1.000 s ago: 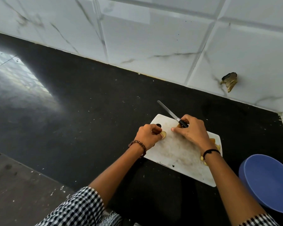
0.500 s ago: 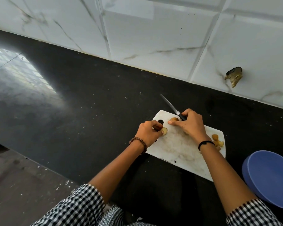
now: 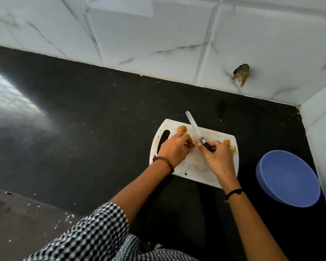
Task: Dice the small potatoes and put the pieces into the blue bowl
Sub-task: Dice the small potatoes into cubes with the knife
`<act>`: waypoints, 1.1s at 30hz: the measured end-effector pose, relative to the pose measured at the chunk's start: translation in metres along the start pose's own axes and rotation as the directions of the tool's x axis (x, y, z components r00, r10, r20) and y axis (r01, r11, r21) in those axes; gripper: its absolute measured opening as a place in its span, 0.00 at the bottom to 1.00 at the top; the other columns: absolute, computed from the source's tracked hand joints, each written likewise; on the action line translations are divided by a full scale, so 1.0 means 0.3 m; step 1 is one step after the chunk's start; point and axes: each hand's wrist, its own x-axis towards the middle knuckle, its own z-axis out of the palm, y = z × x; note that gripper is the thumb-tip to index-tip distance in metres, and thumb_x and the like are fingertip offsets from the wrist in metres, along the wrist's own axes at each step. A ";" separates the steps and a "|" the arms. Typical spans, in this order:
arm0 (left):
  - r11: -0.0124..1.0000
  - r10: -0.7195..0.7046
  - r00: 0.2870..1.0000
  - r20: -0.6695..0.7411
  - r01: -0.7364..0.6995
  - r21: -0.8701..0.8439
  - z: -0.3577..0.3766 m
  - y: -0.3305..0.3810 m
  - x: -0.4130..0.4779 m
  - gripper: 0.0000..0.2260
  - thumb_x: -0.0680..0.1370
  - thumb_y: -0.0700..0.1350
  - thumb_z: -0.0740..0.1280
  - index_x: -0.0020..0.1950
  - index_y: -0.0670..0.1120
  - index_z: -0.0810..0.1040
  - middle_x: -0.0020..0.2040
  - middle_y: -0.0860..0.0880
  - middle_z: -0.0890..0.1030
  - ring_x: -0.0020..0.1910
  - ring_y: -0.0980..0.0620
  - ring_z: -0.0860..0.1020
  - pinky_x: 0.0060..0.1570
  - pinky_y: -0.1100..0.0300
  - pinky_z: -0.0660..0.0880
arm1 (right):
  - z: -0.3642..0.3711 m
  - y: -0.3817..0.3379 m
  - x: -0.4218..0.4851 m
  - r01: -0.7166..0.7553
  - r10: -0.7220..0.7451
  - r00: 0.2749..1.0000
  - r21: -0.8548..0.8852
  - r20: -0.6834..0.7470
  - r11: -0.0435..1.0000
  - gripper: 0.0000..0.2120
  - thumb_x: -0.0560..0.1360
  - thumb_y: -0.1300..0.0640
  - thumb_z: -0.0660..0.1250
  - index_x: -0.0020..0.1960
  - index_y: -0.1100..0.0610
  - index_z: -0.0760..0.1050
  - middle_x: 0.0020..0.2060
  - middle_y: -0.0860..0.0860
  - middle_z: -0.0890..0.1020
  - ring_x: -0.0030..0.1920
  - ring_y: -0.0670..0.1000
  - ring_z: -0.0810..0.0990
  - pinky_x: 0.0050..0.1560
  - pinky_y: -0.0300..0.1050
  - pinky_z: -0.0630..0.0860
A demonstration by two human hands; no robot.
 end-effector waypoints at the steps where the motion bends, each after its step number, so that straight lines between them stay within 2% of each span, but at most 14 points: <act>1: 1.000 0.016 1.000 0.019 -0.017 0.011 0.010 0.003 -0.008 0.09 0.74 0.44 0.71 0.53 0.48 0.78 0.57 0.51 0.76 0.49 0.55 0.78 0.49 0.56 0.79 | -0.002 0.011 -0.014 -0.001 0.001 1.000 0.016 -0.002 1.000 0.14 0.77 0.43 0.70 0.51 0.54 0.80 0.41 0.47 0.82 0.42 0.47 0.80 0.40 0.39 0.72; 4: 0.999 0.022 0.997 0.077 -0.019 -0.038 0.027 0.003 -0.031 0.11 0.71 0.45 0.74 0.52 0.48 0.78 0.52 0.52 0.76 0.48 0.56 0.77 0.51 0.58 0.78 | -0.011 0.029 -0.061 -0.017 0.017 1.000 0.049 0.003 0.999 0.14 0.78 0.42 0.69 0.49 0.53 0.80 0.38 0.48 0.82 0.41 0.47 0.80 0.38 0.39 0.71; 6: 0.997 -0.008 0.998 0.055 0.012 -0.080 0.031 -0.002 -0.043 0.15 0.71 0.46 0.75 0.55 0.48 0.77 0.52 0.51 0.77 0.48 0.57 0.77 0.52 0.60 0.77 | -0.009 0.039 -0.094 -0.028 0.028 1.000 0.071 0.003 0.997 0.14 0.79 0.42 0.67 0.46 0.53 0.79 0.37 0.49 0.81 0.40 0.48 0.80 0.38 0.40 0.71; 10: 0.988 -0.133 0.991 -0.006 0.132 -0.079 0.028 0.002 -0.029 0.18 0.73 0.47 0.73 0.61 0.45 0.77 0.53 0.49 0.78 0.46 0.56 0.77 0.52 0.63 0.76 | 0.012 0.050 -0.150 -0.033 0.031 0.999 0.106 0.017 0.994 0.17 0.81 0.41 0.61 0.47 0.53 0.78 0.38 0.51 0.81 0.40 0.49 0.80 0.39 0.40 0.72; 13: 0.987 -0.152 0.988 0.032 0.153 -0.040 0.022 0.022 -0.005 0.13 0.74 0.44 0.72 0.58 0.43 0.81 0.52 0.47 0.80 0.48 0.53 0.79 0.55 0.59 0.77 | 0.021 0.056 -0.172 -0.048 0.046 0.999 0.073 0.023 0.996 0.18 0.83 0.41 0.57 0.49 0.55 0.77 0.39 0.51 0.80 0.40 0.50 0.80 0.37 0.40 0.71; 16: 0.990 -0.135 0.989 0.058 0.138 -0.038 0.031 0.039 0.011 0.09 0.75 0.41 0.70 0.54 0.43 0.83 0.51 0.46 0.81 0.49 0.52 0.80 0.57 0.59 0.77 | 0.019 0.055 -0.188 -0.024 0.023 1.000 0.035 0.018 0.999 0.18 0.83 0.42 0.56 0.53 0.55 0.76 0.42 0.50 0.80 0.43 0.46 0.79 0.38 0.39 0.71; 19: 0.989 -0.142 0.987 0.070 0.144 -0.039 0.052 0.046 0.022 0.08 0.76 0.40 0.70 0.54 0.44 0.83 0.50 0.47 0.83 0.49 0.52 0.81 0.57 0.57 0.78 | 0.013 0.054 -0.200 -0.010 0.011 1.000 -0.031 0.015 0.999 0.19 0.84 0.42 0.54 0.53 0.56 0.74 0.42 0.50 0.79 0.42 0.46 0.78 0.37 0.38 0.70; 21: 0.984 -0.168 0.983 0.075 0.172 -0.048 0.058 0.046 0.026 0.08 0.76 0.39 0.70 0.54 0.43 0.83 0.49 0.48 0.83 0.49 0.53 0.81 0.56 0.58 0.78 | 0.009 0.057 -0.207 -0.018 0.020 0.999 -0.078 0.028 0.997 0.20 0.84 0.41 0.53 0.53 0.57 0.73 0.42 0.51 0.79 0.43 0.48 0.79 0.37 0.41 0.71; 27: 0.975 -0.193 0.980 0.051 0.198 -0.100 0.051 0.050 0.025 0.06 0.74 0.38 0.71 0.50 0.43 0.85 0.44 0.50 0.84 0.44 0.57 0.80 0.52 0.68 0.74 | 0.021 0.054 -0.229 -0.002 0.014 0.998 -0.191 0.062 0.982 0.21 0.84 0.40 0.50 0.55 0.56 0.70 0.42 0.53 0.79 0.42 0.52 0.80 0.41 0.50 0.78; 29: 0.973 -0.199 0.979 0.044 0.202 -0.107 0.053 0.054 0.024 0.06 0.74 0.37 0.71 0.49 0.43 0.85 0.43 0.50 0.85 0.43 0.57 0.81 0.53 0.65 0.76 | 0.029 0.050 -0.234 -0.002 0.013 0.999 -0.220 0.052 0.975 0.20 0.84 0.40 0.49 0.55 0.55 0.69 0.41 0.52 0.79 0.41 0.51 0.80 0.41 0.51 0.80; 33: 0.975 -0.193 0.980 0.040 0.196 -0.108 0.057 0.058 0.023 0.05 0.74 0.36 0.71 0.48 0.41 0.84 0.42 0.48 0.85 0.44 0.54 0.82 0.54 0.63 0.77 | 0.043 0.045 -0.233 -0.005 0.024 0.998 -0.290 0.061 0.957 0.20 0.84 0.42 0.48 0.55 0.56 0.69 0.38 0.51 0.78 0.38 0.50 0.79 0.38 0.48 0.77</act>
